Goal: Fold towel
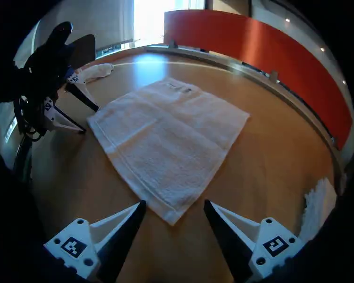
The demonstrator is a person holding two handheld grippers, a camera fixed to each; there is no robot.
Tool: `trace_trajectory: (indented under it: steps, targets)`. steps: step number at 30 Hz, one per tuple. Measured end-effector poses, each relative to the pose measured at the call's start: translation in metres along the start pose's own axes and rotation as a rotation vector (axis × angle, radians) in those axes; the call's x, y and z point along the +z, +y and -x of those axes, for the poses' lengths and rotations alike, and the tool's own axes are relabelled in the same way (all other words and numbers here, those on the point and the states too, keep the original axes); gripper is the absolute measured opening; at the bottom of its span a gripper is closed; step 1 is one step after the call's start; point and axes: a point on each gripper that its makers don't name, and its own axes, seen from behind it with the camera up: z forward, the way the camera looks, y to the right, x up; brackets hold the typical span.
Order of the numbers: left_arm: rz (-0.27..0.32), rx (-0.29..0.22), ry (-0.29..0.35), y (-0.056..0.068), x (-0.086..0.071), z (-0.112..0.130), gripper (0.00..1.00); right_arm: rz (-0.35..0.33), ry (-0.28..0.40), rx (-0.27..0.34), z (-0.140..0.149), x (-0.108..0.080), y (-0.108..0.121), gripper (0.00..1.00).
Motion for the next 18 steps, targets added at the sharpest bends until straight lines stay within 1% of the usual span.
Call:
trace_trajectory:
  steps: [5, 12, 18]
  targets:
    - [-0.003, -0.005, -0.005, 0.0, 0.0002, 0.001, 0.97, 0.001, -0.001, 0.019, 0.003, 0.001, 0.0018, 0.87]
    - [-0.015, -0.001, -0.009, -0.0016, -0.0003, 0.002, 0.95, -0.011, -0.006, 0.032, 0.0074, 0.0032, 0.0002, 0.73]
    - [-0.038, -0.017, -0.013, -0.0064, 0.0006, 0.0018, 0.81, -0.015, -0.009, 0.043, 0.0069, 0.0044, 0.0006, 0.55]
